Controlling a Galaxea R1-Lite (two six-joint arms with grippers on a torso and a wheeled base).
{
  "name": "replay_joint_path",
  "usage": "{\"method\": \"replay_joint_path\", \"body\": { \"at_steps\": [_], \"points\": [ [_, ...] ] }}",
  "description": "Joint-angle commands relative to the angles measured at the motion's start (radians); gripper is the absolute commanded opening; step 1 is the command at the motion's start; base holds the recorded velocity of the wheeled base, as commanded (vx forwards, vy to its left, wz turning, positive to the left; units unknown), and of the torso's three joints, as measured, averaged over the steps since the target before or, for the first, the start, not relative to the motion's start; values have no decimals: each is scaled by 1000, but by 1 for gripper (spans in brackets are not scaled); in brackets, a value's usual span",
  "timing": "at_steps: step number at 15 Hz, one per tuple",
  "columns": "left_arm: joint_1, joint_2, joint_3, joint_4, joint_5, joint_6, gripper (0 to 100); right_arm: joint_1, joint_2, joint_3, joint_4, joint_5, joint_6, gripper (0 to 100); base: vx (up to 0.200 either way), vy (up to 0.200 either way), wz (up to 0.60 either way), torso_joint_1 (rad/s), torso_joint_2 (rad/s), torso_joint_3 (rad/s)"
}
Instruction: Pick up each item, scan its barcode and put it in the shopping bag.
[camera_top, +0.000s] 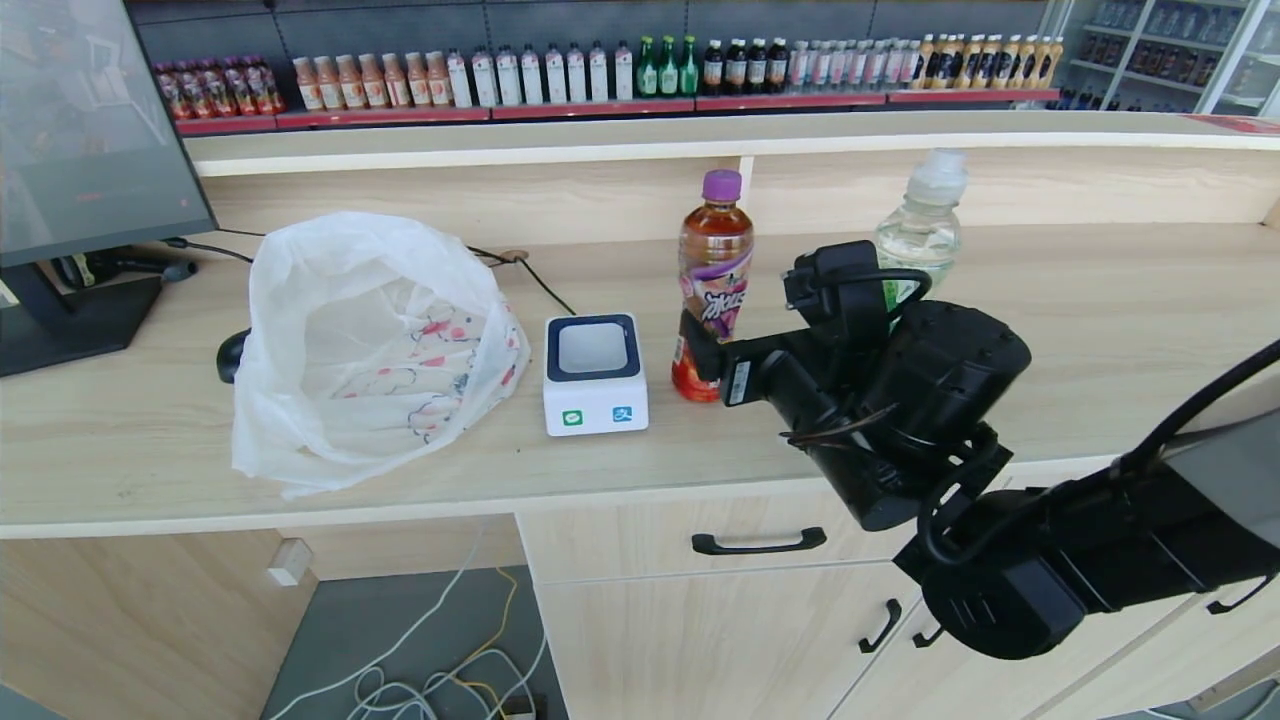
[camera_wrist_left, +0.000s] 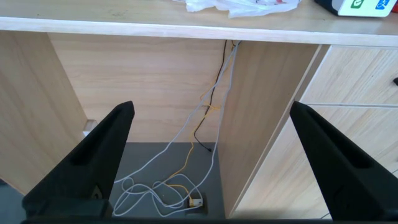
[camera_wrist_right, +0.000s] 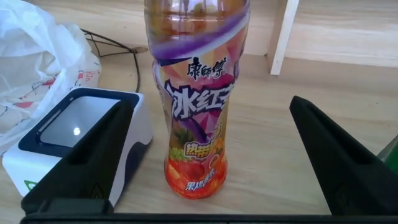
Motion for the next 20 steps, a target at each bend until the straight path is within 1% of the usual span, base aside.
{"method": "replay_joint_path", "body": {
  "at_steps": [1,5,9,17,20],
  "points": [
    [1,0,0,0,1,0,100,-5,30,-27,0,6,0,100,0,0,0,0,0,0],
    [1,0,0,0,0,-2,100,-28,49,-67,25,39,0,100,0,0,0,0,0,0],
    [1,0,0,0,1,0,100,-36,89,-142,35,52,0,100,0,0,0,0,0,0],
    [1,0,0,0,0,0,100,-45,110,-283,206,69,25,100,0,0,0,0,0,0],
    [1,0,0,0,0,0,100,-82,127,-329,230,87,32,100,0,0,0,0,0,0]
  ]
}}
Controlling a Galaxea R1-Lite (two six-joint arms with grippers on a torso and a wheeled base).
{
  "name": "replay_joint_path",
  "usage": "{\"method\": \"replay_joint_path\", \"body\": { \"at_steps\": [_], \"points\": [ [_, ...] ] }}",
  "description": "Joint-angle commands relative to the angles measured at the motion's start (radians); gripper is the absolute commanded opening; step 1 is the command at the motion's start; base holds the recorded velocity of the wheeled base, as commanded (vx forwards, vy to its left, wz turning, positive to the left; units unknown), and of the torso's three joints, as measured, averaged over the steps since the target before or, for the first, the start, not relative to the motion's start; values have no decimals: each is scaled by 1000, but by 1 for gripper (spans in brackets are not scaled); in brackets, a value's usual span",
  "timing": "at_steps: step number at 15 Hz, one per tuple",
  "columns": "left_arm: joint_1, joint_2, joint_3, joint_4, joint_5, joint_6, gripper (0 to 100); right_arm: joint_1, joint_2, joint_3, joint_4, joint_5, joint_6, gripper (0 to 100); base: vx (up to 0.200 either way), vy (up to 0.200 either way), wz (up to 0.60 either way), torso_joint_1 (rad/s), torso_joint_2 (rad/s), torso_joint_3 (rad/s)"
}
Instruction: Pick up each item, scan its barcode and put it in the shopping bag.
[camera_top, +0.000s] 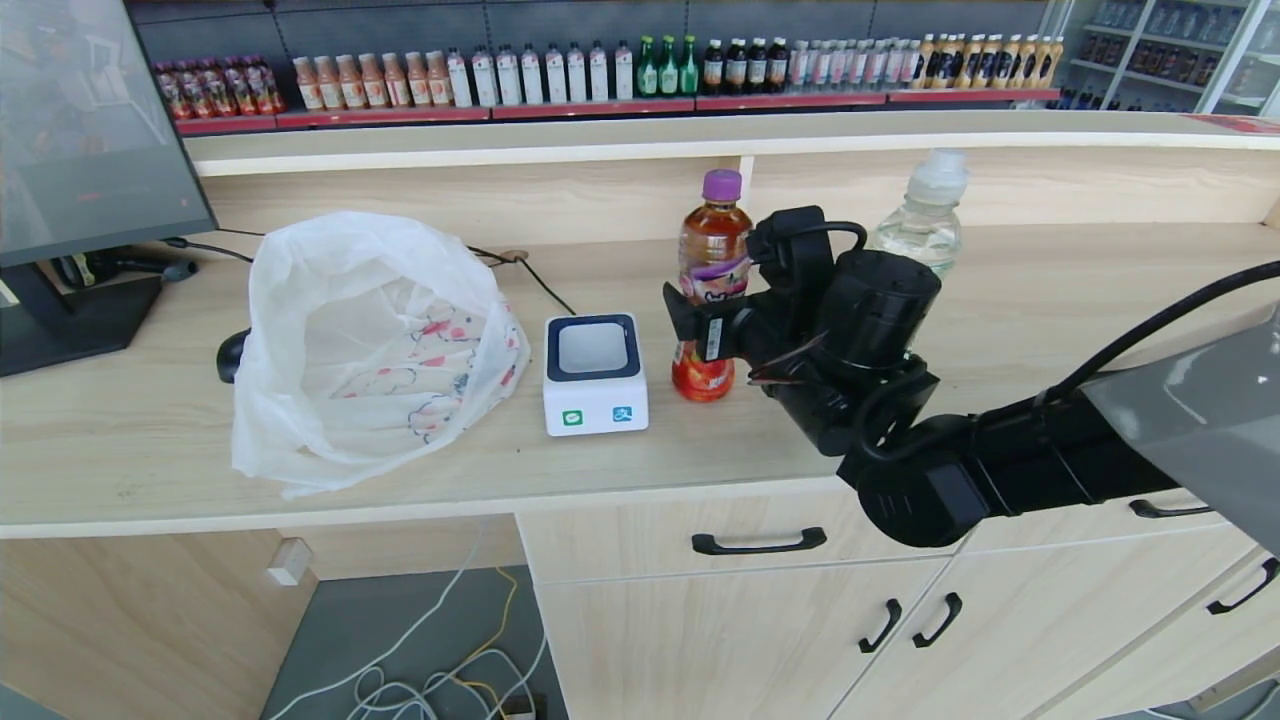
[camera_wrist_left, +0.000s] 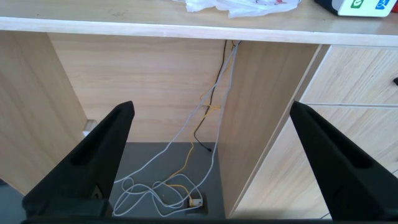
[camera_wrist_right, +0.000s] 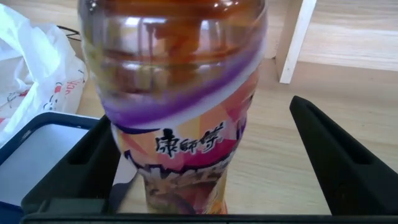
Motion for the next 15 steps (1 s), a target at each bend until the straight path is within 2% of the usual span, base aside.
{"method": "replay_joint_path", "body": {
  "at_steps": [1,15],
  "points": [
    [0,0,0,0,1,0,100,-13,14,-35,2,7,1,100,0,0,0,0,0,0],
    [0,0,0,0,1,0,100,-16,51,-54,18,40,4,100,0,0,0,0,0,0]
  ]
}}
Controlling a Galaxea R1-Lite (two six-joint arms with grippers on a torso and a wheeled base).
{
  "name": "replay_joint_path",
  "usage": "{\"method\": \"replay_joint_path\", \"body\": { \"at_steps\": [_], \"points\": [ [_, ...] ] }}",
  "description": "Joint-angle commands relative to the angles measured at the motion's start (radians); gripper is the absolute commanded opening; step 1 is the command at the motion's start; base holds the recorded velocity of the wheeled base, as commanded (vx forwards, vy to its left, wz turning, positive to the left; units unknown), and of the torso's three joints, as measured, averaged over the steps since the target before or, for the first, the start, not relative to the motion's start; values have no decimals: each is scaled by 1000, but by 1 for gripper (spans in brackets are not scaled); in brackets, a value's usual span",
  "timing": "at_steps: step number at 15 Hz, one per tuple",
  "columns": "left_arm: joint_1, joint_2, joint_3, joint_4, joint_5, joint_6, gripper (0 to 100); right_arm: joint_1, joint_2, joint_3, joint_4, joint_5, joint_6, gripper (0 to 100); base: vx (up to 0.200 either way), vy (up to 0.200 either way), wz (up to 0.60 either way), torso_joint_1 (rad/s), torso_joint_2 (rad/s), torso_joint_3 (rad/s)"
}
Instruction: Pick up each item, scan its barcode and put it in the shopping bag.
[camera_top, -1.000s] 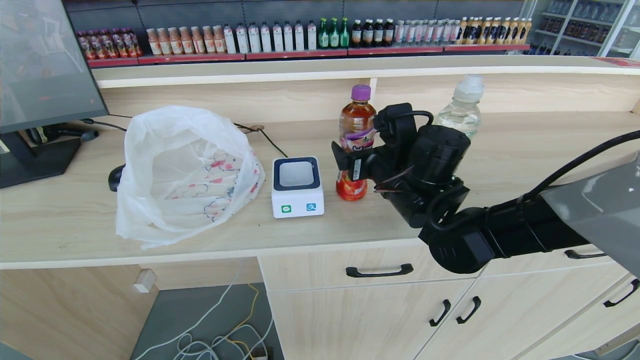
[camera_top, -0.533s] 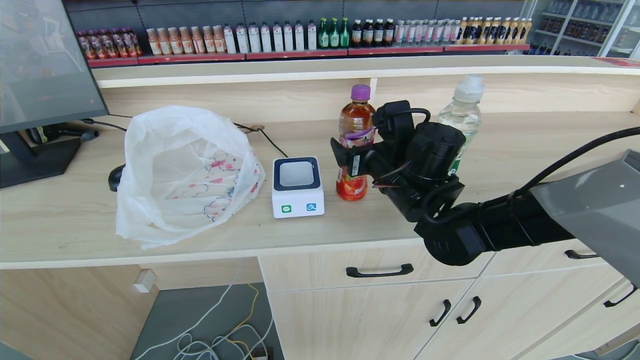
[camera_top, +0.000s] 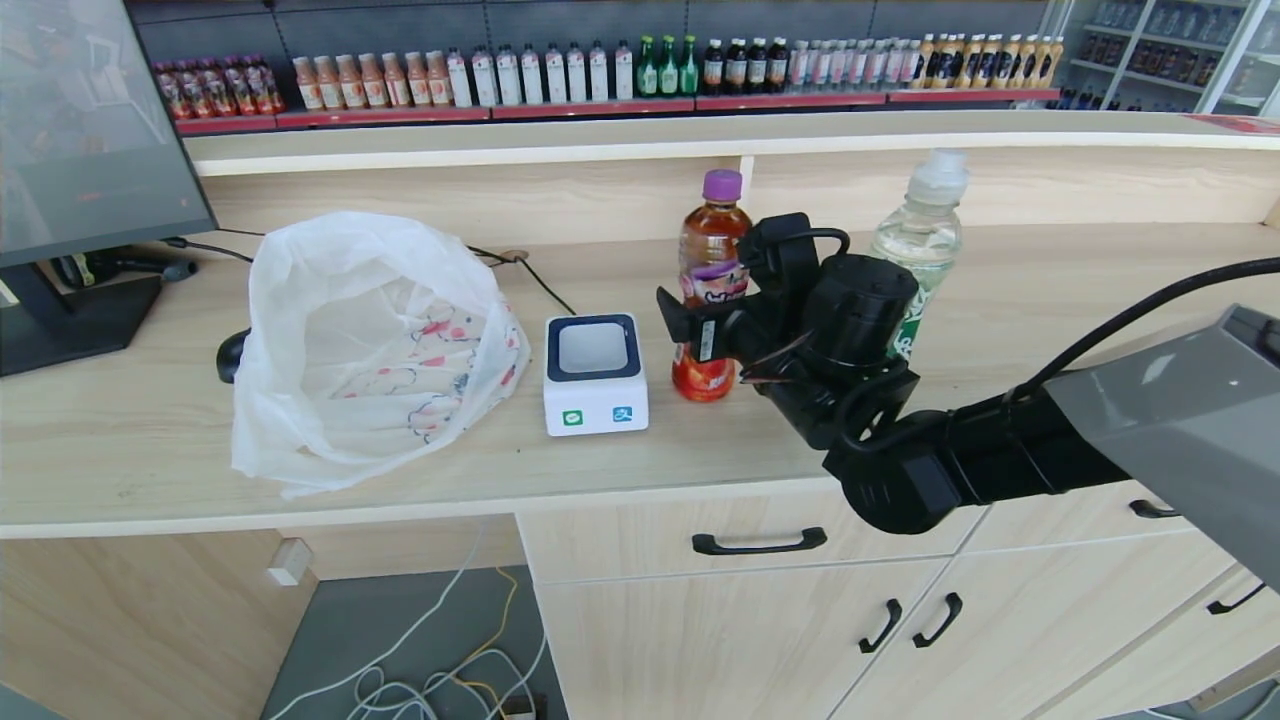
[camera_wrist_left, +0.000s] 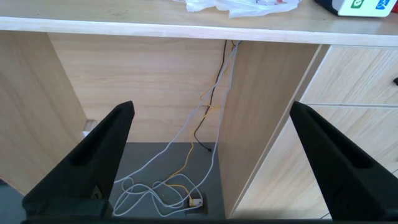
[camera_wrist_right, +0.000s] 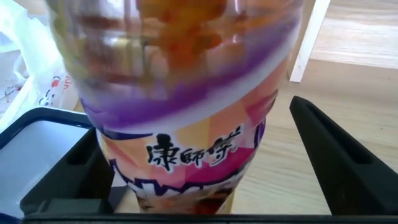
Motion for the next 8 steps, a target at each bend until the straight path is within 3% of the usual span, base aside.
{"method": "replay_joint_path", "body": {
  "at_steps": [1,8],
  "points": [
    [0,0,0,0,2,0,100,0,4,2,0,2,-2,100,0,0,0,0,0,0],
    [0,0,0,0,0,0,100,-1,17,-28,0,4,-2,100,0,0,0,0,0,0]
  ]
}}
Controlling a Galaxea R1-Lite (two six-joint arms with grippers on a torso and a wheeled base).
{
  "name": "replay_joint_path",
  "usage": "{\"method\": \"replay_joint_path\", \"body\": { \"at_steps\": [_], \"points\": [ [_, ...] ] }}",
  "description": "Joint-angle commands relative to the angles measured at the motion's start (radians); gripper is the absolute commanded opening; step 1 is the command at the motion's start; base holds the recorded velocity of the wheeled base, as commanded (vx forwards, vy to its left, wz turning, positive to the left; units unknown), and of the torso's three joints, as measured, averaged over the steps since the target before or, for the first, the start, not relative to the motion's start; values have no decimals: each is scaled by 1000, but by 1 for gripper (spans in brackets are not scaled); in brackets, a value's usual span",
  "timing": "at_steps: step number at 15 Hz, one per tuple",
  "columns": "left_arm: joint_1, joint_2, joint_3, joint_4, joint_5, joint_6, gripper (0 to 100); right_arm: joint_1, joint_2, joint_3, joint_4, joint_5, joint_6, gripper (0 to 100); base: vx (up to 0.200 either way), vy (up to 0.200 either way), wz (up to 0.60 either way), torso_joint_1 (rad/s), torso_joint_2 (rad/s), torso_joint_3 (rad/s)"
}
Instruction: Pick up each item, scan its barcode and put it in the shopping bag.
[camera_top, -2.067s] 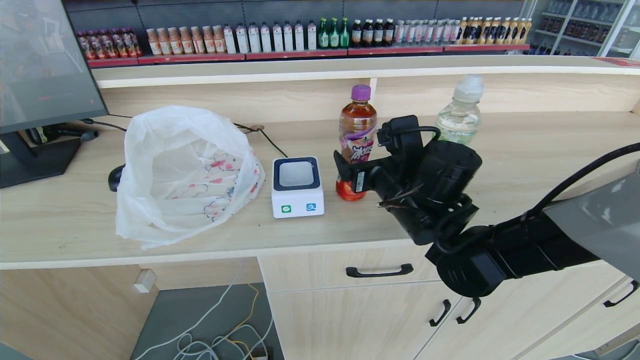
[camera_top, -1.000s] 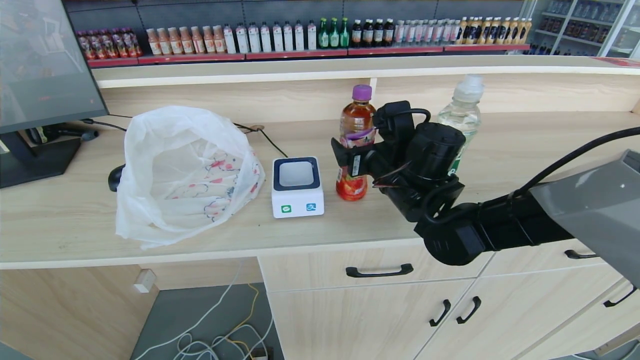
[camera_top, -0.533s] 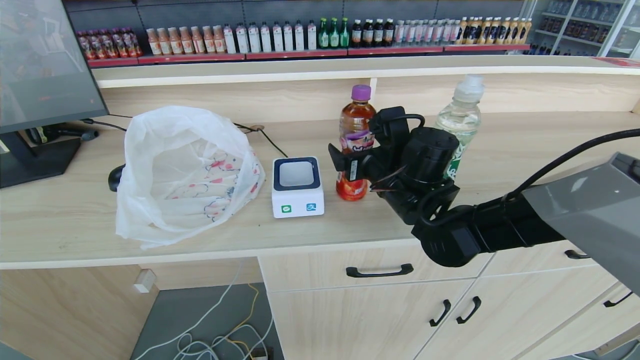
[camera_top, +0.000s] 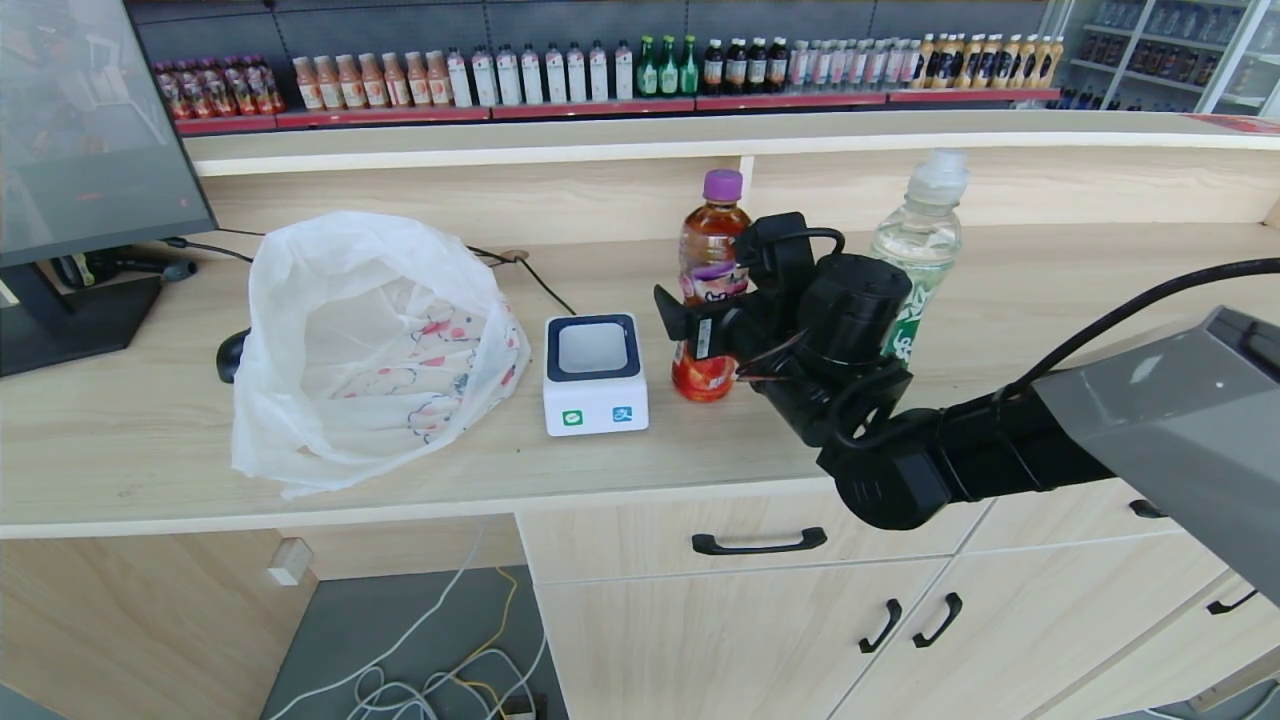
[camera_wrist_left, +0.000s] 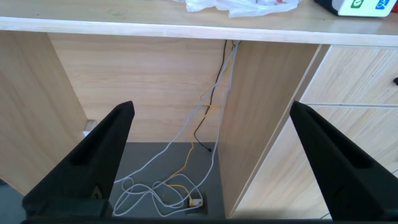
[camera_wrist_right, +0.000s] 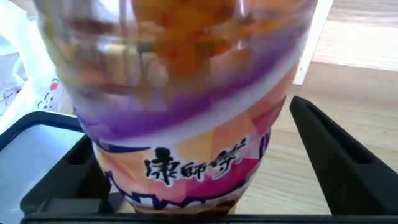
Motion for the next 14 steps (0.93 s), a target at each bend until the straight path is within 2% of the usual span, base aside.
{"method": "replay_joint_path", "body": {
  "at_steps": [1,14],
  "points": [
    [0,0,0,0,0,0,100,0,0,1,-1,-1,-1,0,0,0,0,0,0,0],
    [0,0,0,0,2,0,100,7,-16,-25,12,-1,-1,0,0,0,0,0,0,0]
  ]
}}
